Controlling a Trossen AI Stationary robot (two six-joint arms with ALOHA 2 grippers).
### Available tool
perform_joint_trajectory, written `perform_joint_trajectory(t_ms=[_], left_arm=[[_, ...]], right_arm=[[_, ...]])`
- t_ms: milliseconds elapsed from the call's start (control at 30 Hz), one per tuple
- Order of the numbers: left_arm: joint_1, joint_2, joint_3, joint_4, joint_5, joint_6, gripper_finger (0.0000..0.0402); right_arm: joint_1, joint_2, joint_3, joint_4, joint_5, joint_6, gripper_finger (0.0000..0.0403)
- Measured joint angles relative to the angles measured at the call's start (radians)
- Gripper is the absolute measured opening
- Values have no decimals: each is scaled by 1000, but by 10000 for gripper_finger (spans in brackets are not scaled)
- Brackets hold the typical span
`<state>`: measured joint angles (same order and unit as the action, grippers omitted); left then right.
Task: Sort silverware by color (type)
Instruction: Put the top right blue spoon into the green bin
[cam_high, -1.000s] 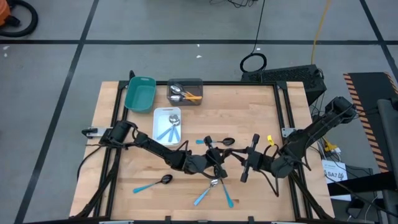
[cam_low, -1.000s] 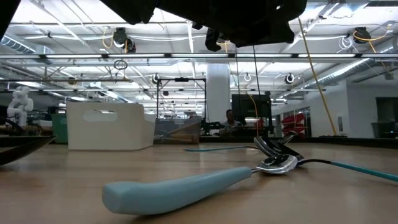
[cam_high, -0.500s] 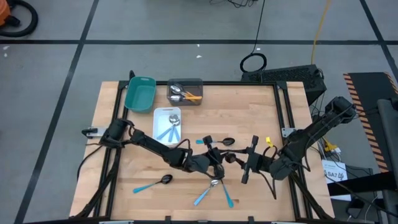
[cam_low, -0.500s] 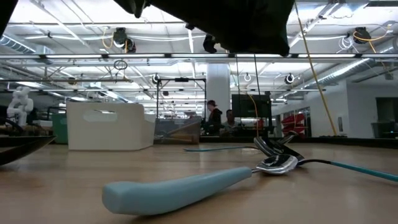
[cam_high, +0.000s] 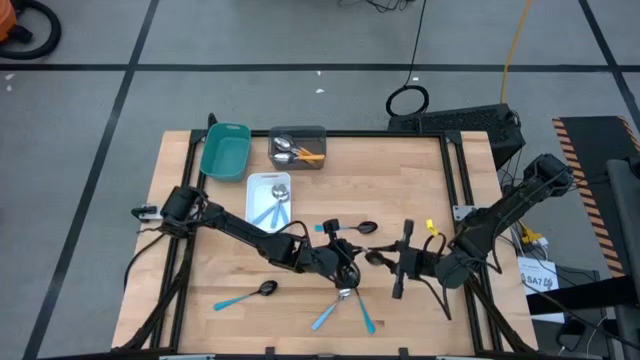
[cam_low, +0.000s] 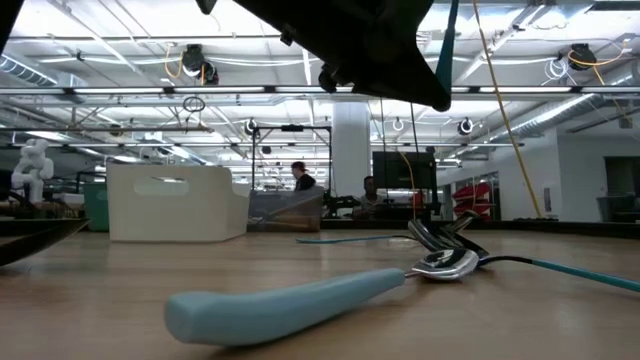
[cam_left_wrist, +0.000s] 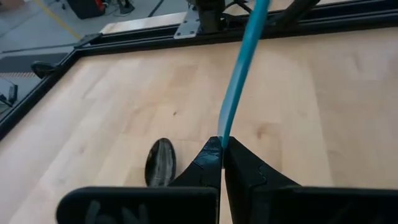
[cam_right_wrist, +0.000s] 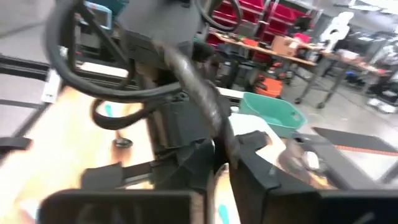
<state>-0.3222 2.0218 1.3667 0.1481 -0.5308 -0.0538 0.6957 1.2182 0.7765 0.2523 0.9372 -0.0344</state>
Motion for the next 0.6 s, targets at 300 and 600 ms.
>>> perform_joint_trajectory(t_ms=[300,600], left_arm=[[2,-2,0,3,0,-12,7],[-33,-2,0,97,-34,13,80]], right_arm=[[0,-8,0,-8,-12,6,12],[14,-53,1,-7,0,43,3]])
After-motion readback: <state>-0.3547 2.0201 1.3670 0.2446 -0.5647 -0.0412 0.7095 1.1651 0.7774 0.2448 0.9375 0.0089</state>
